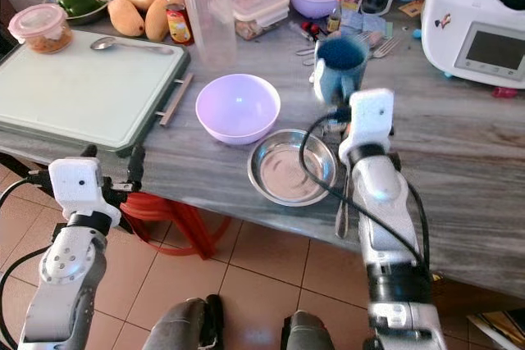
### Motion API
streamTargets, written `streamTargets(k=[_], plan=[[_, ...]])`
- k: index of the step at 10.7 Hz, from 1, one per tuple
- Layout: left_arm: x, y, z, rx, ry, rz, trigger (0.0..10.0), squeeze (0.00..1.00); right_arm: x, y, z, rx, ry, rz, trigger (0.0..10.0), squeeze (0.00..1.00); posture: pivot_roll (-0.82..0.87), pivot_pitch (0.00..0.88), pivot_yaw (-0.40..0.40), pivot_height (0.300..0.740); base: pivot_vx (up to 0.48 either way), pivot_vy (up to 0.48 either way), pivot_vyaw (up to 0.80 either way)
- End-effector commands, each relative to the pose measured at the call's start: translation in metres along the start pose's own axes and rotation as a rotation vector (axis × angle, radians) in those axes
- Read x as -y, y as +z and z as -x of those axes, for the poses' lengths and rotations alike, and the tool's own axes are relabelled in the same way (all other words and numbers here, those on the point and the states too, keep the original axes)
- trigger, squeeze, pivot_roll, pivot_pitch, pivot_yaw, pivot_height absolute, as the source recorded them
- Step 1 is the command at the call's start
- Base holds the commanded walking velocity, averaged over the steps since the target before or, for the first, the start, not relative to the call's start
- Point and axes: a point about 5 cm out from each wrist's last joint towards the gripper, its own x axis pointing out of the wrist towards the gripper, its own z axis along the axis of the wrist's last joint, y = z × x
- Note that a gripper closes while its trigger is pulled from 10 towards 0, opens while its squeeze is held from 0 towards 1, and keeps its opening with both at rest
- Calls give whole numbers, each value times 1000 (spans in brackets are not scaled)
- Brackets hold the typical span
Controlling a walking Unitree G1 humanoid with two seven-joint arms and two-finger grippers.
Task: Setting the table
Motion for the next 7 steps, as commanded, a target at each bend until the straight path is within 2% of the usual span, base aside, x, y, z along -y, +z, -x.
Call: streamTargets(k=[1, 3, 7], plan=[[0, 2, 0, -1, -6, 7, 10000, 0, -9, 1, 2, 2, 44, -21, 10000, 0, -2, 185, 27, 740, 0, 0, 0], [4, 3, -2, 1, -22, 10, 10000, 0, -15, -3, 6, -7, 78, -40, 10000, 0, -5, 186, 31, 740, 0, 0, 0], [4, 3, -2, 0, -25, 10, 10000, 0, -15, -4, 7, -13, 83, -45, 10000, 0, -5, 186, 32, 740, 0, 0, 0]])
